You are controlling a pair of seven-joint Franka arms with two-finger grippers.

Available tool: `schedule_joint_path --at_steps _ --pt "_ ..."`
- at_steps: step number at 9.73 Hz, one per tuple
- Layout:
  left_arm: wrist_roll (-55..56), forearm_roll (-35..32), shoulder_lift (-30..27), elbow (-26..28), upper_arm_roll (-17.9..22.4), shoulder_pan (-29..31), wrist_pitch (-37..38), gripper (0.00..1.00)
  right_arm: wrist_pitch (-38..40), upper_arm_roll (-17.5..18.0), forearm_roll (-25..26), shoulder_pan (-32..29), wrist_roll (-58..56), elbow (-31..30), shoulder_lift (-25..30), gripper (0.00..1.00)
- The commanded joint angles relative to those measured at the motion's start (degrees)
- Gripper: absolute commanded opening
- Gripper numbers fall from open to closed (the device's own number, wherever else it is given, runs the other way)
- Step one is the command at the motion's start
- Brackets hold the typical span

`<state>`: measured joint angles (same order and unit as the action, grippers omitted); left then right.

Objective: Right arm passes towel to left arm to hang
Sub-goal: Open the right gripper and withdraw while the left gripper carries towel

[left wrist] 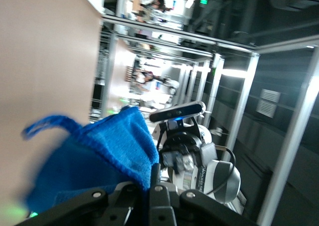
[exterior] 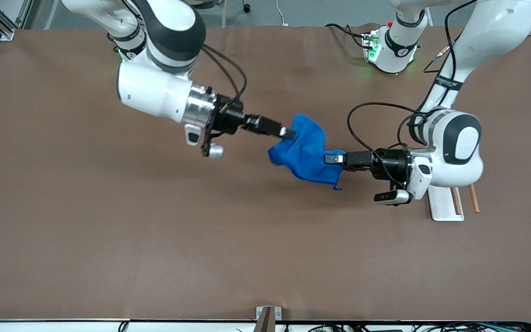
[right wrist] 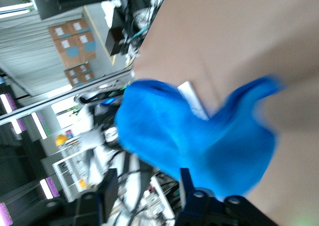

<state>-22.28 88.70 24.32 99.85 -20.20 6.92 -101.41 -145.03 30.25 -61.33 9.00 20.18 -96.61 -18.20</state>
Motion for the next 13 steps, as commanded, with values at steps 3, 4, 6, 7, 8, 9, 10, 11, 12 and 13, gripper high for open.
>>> schedule_joint_path --at_steps 3,4,6,7,8,9,10,11,12,13 --pt "20.55 -24.55 0.38 -6.67 0.07 -0.51 -7.75 0.0 12.27 -1.15 25.29 -13.89 0.47 -10.86 10.27 1.0" --pt "26.53 -32.45 0.29 -8.25 0.16 -0.25 -7.75 0.0 19.71 -6.64 33.56 -14.18 0.65 -10.53 11.69 1.0" --pt "37.35 -48.46 -1.1 -9.06 0.16 0.02 -7.75 0.0 25.13 -15.1 44.49 -14.01 0.48 -10.35 15.81 1.0" --pt "43.23 -56.27 -2.51 -8.97 0.16 0.11 -7.14 0.0 29.06 -19.4 49.33 -13.58 0.04 -8.87 16.7 1.0" --pt "47.46 -62.62 -4.09 -8.8 0.07 0.72 -5.22 0.0 35.37 -21.96 55.99 -13.22 0.12 -6.08 17.32 1.0" --pt "48.46 -67.29 -4.8 -8.8 0.24 1.33 -1.55 0.0 39.35 -24.08 60.49 -13.13 0.04 -4.13 18.37 1.0" --pt "47.78 -72.73 -5.59 -8.62 0.07 3.78 1.79 0.01 41.56 -27.4 60.88 -13.13 -1.53 -4.03 19.95 1.0" --pt "46.03 -77.57 -5.6 -8.62 -0.11 6.15 4.87 0.01 45.59 -29.87 60.89 -13.13 -7.46 -2.72 21.01 1.0" --pt "41.58 -81.45 -5.6 -8.27 -0.11 8.35 6.38 0.01 51.02 -31.9 60.89 -13.57 -10.83 2.08 20.93 1.0" --pt "38.57 -83.49 -5.16 -7.83 -0.02 10.72 6.66 0.01 55.08 -32.35 60.8 -15.31 -12.52 7.52 20.58 1.0"
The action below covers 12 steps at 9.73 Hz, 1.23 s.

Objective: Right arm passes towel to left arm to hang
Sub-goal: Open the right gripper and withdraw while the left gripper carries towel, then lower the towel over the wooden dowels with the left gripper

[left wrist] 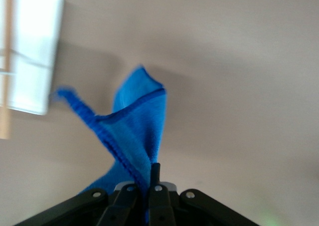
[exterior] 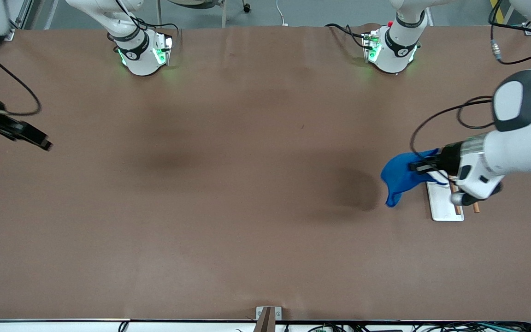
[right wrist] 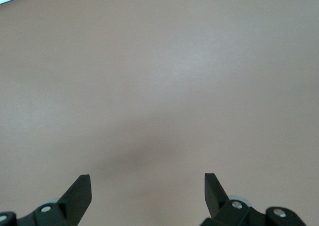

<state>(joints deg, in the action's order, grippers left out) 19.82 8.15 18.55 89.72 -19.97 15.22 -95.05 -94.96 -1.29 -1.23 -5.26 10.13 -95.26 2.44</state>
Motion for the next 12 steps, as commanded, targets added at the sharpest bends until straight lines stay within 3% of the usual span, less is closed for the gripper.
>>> schedule_joint_path --at_steps 1,6,12 --pt "-7.48 -4.62 0.61 2.99 -0.25 4.63 0.57 0.01 6.96 -0.74 0.79 -2.11 -3.96 8.92 -0.5 1.0" --pt "-21.12 -11.65 4.04 2.48 -0.16 12.2 -1.79 0.01 9.79 -0.82 1.22 -2.56 -9.15 10.18 -1.73 1.0" --pt "-27.88 -11.93 5.97 2.47 -0.07 16.59 -4.6 0.02 10.85 -0.56 3.25 -2.12 -9.25 10.09 -1.56 1.0"
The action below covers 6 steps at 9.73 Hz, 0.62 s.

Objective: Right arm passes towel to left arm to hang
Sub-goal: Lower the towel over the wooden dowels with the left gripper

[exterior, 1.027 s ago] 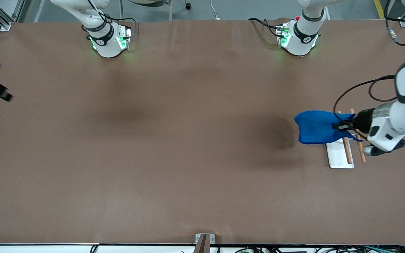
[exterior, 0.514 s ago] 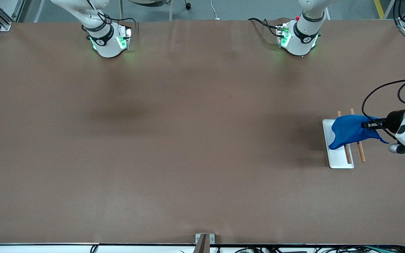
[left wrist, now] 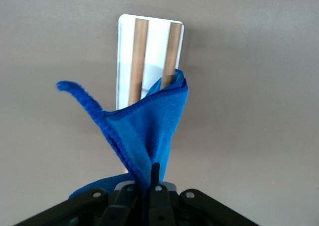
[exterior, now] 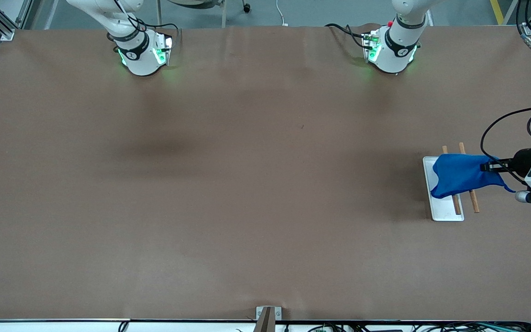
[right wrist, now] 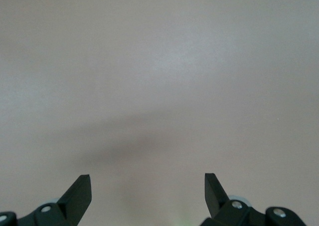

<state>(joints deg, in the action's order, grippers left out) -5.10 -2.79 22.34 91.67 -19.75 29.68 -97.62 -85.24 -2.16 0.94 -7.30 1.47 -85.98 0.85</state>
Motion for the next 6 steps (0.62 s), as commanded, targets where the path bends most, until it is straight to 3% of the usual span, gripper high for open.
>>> schedule_joint_path --at_steps 1,6 --pt "-3.94 -1.07 3.31 0.53 -0.21 3.44 -3.0 0.02 1.04 0.32 1.08 -0.08 -0.59 0.81 0.03 1.0" --pt "-10.45 -1.16 7.35 0.62 -0.21 8.19 -7.75 0.02 1.3 0.32 0.99 -0.08 -0.16 0.81 0.03 1.0"
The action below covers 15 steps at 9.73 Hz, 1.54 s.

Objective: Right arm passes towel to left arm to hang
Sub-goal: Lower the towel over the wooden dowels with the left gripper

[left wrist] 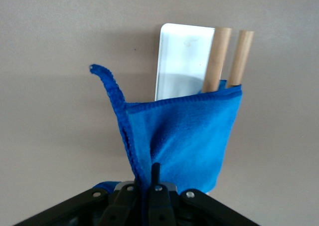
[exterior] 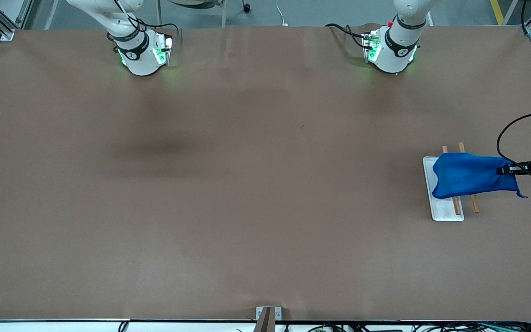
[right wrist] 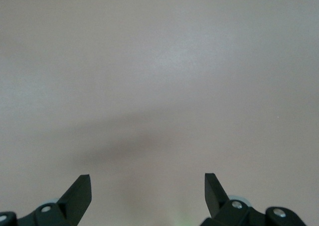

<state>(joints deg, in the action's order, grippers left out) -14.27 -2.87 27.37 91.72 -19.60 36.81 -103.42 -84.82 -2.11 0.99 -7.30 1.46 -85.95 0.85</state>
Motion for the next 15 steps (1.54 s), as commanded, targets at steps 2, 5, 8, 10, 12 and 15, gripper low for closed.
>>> schedule_joint_path --at_steps 2,5,8,10,12,15 --pt "-1.29 -1.09 3.3 0.57 -0.35 1.42 -2.93 0.14 0.54 0.26 0.86 0.0 0.21 0.53 0.03 1.0" --pt "-1.81 -2.66 4.01 0.48 -0.35 2.82 -3.55 0.36 0.45 0.26 0.77 -0.18 0.3 0.52 0.03 1.0" --pt "-1.38 -2.67 1.91 0.31 -1.22 2.56 -3.02 1.0 0.62 0.26 0.68 -0.18 0.3 0.52 0.03 1.0" --pt "2.47 -2.5 -1.16 -0.13 -4.55 2.39 -2.23 1.0 0.54 0.26 0.68 -0.26 0.3 0.52 0.03 1.0" --pt "9.66 -2.67 -4.94 -0.48 -8.85 2.39 0.31 1.0 0.71 0.26 0.68 -0.26 0.3 0.52 0.03 1.0" --pt "11.73 -2.76 -10.83 -1.36 -13.61 2.47 2.87 1.0 -0.69 0.26 0.42 -0.26 -0.14 0.52 0.03 1.0"
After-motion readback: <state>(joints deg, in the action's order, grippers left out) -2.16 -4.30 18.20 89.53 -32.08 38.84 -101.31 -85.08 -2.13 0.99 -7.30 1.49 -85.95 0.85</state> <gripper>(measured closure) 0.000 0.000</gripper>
